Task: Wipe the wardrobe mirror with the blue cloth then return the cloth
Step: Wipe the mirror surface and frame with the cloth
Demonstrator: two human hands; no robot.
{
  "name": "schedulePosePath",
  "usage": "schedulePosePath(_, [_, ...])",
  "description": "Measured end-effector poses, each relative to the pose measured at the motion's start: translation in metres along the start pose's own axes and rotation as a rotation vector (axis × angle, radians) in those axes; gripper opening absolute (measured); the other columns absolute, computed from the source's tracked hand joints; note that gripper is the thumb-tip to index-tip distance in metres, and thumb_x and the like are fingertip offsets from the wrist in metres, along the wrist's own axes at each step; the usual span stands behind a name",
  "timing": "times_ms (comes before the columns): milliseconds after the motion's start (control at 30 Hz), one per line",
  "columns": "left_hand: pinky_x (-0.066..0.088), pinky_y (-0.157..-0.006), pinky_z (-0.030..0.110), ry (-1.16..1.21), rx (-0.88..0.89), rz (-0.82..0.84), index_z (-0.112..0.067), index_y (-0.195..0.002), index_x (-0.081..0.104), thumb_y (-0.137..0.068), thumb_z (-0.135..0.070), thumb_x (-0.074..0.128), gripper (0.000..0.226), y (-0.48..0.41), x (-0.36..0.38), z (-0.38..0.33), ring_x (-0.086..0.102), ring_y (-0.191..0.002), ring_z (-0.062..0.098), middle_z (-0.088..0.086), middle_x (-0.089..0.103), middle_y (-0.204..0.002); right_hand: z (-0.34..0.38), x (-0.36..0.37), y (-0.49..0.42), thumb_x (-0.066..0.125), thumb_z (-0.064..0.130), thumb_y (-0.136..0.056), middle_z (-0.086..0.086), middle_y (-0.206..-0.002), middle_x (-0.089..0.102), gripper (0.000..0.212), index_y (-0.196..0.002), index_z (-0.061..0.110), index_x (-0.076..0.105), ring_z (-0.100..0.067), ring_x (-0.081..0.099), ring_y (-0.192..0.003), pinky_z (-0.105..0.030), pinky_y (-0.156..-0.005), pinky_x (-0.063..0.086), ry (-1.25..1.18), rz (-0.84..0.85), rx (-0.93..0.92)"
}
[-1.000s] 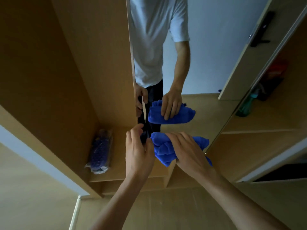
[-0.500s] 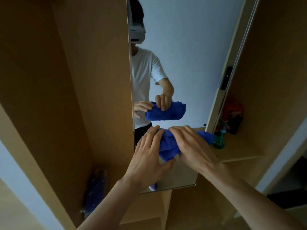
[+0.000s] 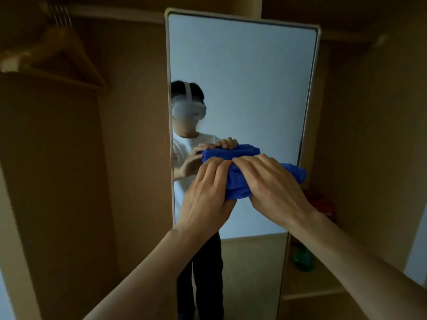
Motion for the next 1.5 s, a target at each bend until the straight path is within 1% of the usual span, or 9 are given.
schedulePosePath(100, [0.052, -0.095, 0.035, -0.071, 0.051, -0.086, -0.001, -0.126, 0.057, -0.086, -0.014, 0.075, 0.045, -0.03, -0.008, -0.001, 0.053, -0.12, 0.026, 0.012, 0.06, -0.128, -0.022, -0.022, -0.015, 0.084, 0.002, -0.068, -0.018, -0.117, 0.068, 0.073, -0.132, 0.005, 0.05, -0.037, 0.067, -0.099, -0.052, -0.085, 0.057, -0.002, -0.02, -0.006])
schedulePosePath(167, [0.052, -0.091, 0.036, -0.134, 0.073, -0.138, -0.002, -0.125, 0.057, -0.085, -0.012, 0.076, 0.045, -0.049, -0.015, -0.001, 0.054, -0.116, 0.024, 0.012, 0.06, -0.126, -0.039, -0.024, -0.024, 0.088, 0.012, -0.07, -0.016, -0.12, 0.066, 0.082, -0.138, 0.01, 0.041, -0.037, 0.066, -0.101, -0.054, -0.085, 0.056, -0.002, -0.037, 0.014])
schedulePosePath(267, [0.049, -0.087, 0.029, -0.199, 0.105, -0.162, -0.002, -0.127, 0.055, -0.084, -0.009, 0.07, 0.045, -0.075, -0.023, -0.005, 0.054, -0.116, 0.025, 0.012, 0.06, -0.127, -0.061, -0.032, -0.044, 0.085, 0.024, -0.074, -0.009, -0.126, 0.064, 0.079, -0.141, 0.011, 0.046, -0.031, 0.062, -0.105, -0.048, -0.09, 0.053, 0.064, -0.028, 0.053])
schedulePosePath(400, [0.05, -0.082, 0.03, -0.265, 0.105, -0.188, -0.005, -0.13, 0.054, -0.08, -0.002, 0.069, 0.052, -0.115, -0.033, -0.007, 0.056, -0.114, 0.026, 0.01, 0.058, -0.128, -0.086, -0.043, -0.073, 0.078, 0.019, -0.076, -0.007, -0.117, 0.066, 0.06, -0.131, 0.012, 0.055, -0.03, 0.062, -0.1, -0.047, -0.088, 0.051, 0.134, -0.115, 0.044])
schedulePosePath(600, [0.052, -0.088, 0.036, -0.358, 0.088, -0.23, -0.01, -0.126, 0.051, -0.079, -0.01, 0.073, 0.052, -0.177, -0.045, -0.009, 0.055, -0.112, 0.025, 0.006, 0.057, -0.126, -0.12, -0.057, -0.125, 0.079, 0.022, -0.077, -0.01, -0.115, 0.067, 0.055, -0.125, 0.011, 0.055, -0.033, 0.062, -0.098, -0.049, -0.086, 0.051, 0.219, -0.214, -0.009])
schedulePosePath(800, [0.049, -0.097, 0.04, -0.451, 0.104, -0.275, -0.015, -0.14, 0.045, -0.077, -0.013, 0.074, 0.069, -0.229, -0.063, -0.008, 0.049, -0.126, 0.025, 0.003, 0.054, -0.136, -0.142, -0.073, -0.169, 0.074, 0.019, -0.08, -0.01, -0.117, 0.066, 0.052, -0.127, 0.01, 0.054, -0.032, 0.061, -0.103, -0.047, -0.092, 0.047, 0.326, -0.3, -0.025])
schedulePosePath(933, [0.046, -0.107, 0.043, -0.473, 0.096, -0.265, -0.017, -0.145, 0.043, -0.08, -0.01, 0.07, 0.07, -0.257, -0.074, -0.007, 0.041, -0.138, 0.026, 0.002, 0.05, -0.143, -0.155, -0.08, -0.195, 0.07, 0.021, -0.084, -0.009, -0.12, 0.065, 0.05, -0.13, 0.013, 0.051, -0.031, 0.059, -0.106, -0.046, -0.094, 0.044, 0.356, -0.316, -0.027])
schedulePosePath(1033, [0.043, -0.11, 0.043, -0.475, 0.078, -0.248, -0.018, -0.144, 0.043, -0.081, -0.01, 0.068, 0.068, -0.268, -0.075, -0.006, 0.037, -0.142, 0.025, 0.001, 0.05, -0.144, -0.16, -0.081, -0.204, 0.068, 0.02, -0.085, -0.006, -0.12, 0.065, 0.048, -0.13, 0.015, 0.051, -0.029, 0.057, -0.105, -0.045, -0.093, 0.043, 0.354, -0.319, -0.021])
schedulePosePath(1500, [0.046, -0.095, 0.041, -0.397, 0.042, -0.197, -0.014, -0.133, 0.051, -0.078, -0.014, 0.069, 0.059, -0.25, -0.061, -0.002, 0.047, -0.125, 0.026, 0.004, 0.057, -0.128, -0.16, -0.066, -0.189, 0.067, 0.021, -0.082, -0.004, -0.125, 0.063, 0.053, -0.133, 0.018, 0.053, -0.029, 0.055, -0.112, -0.045, -0.098, 0.04, 0.186, -0.175, 0.088])
Point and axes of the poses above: each hand's wrist, its own y-axis away from the middle knuckle, its own x-axis out of the palm, z = x × y, the point moved 6 cm from there along -y, towards the middle knuckle
